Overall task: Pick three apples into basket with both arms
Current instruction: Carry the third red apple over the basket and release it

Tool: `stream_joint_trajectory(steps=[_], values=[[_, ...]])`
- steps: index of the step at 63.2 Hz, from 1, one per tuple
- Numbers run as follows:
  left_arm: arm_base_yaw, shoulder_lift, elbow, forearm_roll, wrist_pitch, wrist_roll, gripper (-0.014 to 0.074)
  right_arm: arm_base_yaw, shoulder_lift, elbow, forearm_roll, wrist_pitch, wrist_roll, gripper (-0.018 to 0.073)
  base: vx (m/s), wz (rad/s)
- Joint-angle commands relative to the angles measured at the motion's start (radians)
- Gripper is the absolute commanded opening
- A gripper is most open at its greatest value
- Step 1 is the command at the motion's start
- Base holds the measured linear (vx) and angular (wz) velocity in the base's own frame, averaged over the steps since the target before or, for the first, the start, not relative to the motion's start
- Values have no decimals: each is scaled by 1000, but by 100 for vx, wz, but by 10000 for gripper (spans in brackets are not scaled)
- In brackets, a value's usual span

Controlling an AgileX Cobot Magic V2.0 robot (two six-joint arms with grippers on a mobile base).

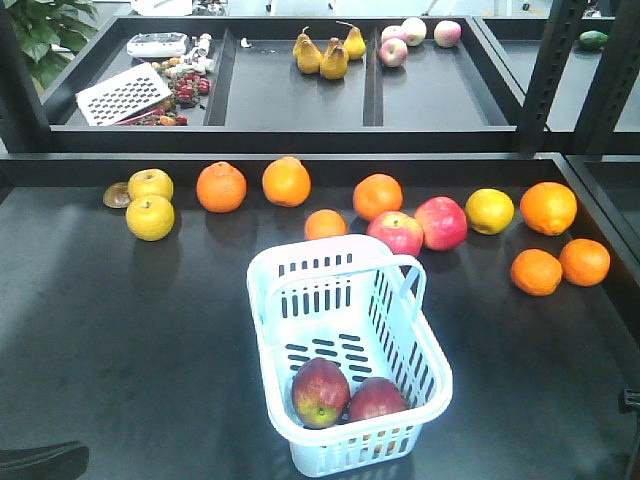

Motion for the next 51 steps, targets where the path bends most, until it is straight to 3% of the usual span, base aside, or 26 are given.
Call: stream_joint_trajectory(steps=[1, 16, 29, 37, 51], values=[[1, -1, -21, -28, -61, -7, -6, -6, -35, -18, -11, -5, -11, 482, 0, 0], [1, -1, -21, -28, -61, -7, -6, -3, -107, -20, 70, 14, -80, 211, 0, 0], [1, -1, -21, -28, -61, -7, -6, -3, -301, -20, 255, 45, -238, 34, 0, 0], [1, -1, -21, -28, -61, -7, -6, -3, -426, -20, 429, 88, -395, -11, 0, 0], [1, -1, -21, -28, -61, -7, -6, -3, -614, -19, 760, 232, -667, -4, 0, 0]])
